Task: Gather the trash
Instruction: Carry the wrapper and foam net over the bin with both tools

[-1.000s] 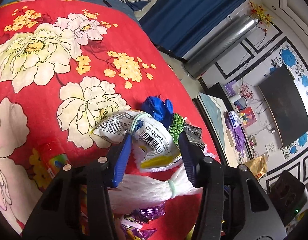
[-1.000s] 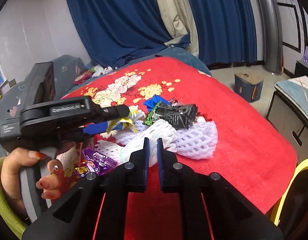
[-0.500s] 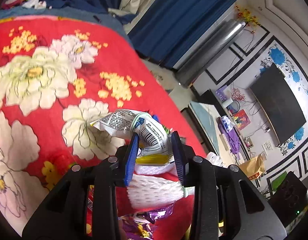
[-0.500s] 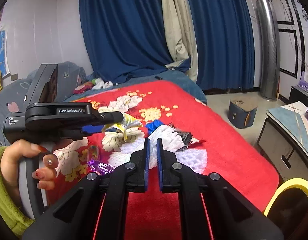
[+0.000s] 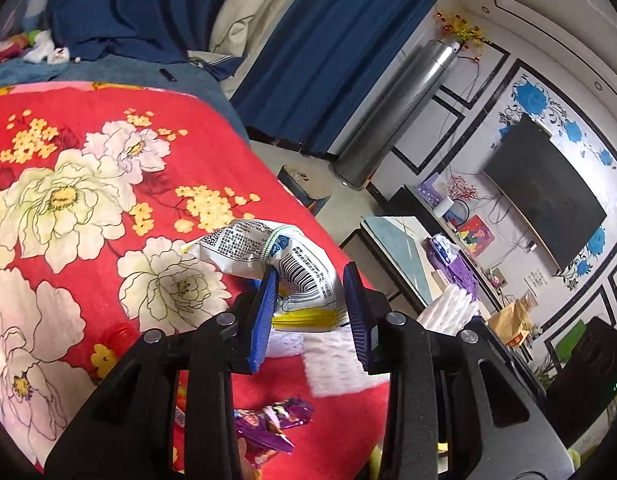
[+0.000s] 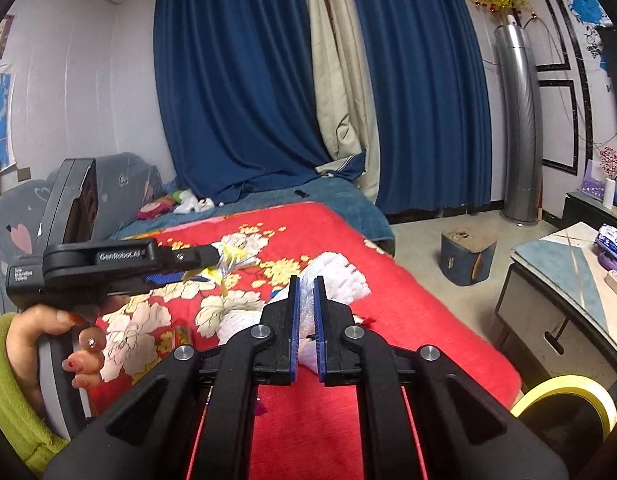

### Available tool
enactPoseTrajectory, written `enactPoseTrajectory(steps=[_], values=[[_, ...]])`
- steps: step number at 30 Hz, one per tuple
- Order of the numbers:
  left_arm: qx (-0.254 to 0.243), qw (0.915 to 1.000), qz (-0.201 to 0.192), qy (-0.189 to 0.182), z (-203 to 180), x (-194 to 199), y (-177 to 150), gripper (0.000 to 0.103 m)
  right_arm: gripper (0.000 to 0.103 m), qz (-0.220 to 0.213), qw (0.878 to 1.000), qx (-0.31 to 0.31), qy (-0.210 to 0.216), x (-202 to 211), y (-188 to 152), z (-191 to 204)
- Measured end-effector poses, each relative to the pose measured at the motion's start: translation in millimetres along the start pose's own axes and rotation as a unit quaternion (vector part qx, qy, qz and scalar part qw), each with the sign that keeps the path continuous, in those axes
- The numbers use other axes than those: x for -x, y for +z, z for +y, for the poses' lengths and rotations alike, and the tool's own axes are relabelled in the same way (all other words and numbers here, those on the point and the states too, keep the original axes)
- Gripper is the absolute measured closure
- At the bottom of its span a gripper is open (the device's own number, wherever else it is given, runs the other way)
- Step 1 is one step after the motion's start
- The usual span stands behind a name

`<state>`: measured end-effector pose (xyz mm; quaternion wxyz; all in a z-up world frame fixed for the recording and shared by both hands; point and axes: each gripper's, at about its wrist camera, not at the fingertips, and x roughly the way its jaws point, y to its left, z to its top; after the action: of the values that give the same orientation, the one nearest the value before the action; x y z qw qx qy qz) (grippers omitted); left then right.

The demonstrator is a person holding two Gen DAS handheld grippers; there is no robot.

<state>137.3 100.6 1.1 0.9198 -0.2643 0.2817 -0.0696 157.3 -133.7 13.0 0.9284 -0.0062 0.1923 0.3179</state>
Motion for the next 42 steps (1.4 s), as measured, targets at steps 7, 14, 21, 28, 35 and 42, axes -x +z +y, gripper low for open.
enactPoseTrajectory(steps=[7,14,21,28,35,42], values=[[-0.024,0.9997,-0.007,-0.008,-17,5,-2,0.077,0.096,-0.011,1.000,-0.003,-0.013,14,2,-6],[-0.054,0.9983,-0.009,-0.021,-37,8,-8,0.077,0.096,-0.022,0.999,-0.005,-0.035,32,3,-16],[-0.087,0.9956,-0.007,-0.034,-59,6,-17,0.076,0.096,-0.033,0.997,-0.011,-0.069,51,4,-37],[-0.107,0.9932,-0.001,-0.047,-74,2,-25,0.076,0.096,-0.039,0.994,-0.022,-0.095,66,2,-55],[-0.126,0.9904,0.005,-0.057,-88,-2,-34,0.076,0.096,-0.041,0.991,-0.030,-0.120,79,-4,-72],[-0.147,0.9865,0.021,-0.070,-104,-11,-49,0.076,0.096,-0.035,0.988,-0.040,-0.146,92,-14,-90]])
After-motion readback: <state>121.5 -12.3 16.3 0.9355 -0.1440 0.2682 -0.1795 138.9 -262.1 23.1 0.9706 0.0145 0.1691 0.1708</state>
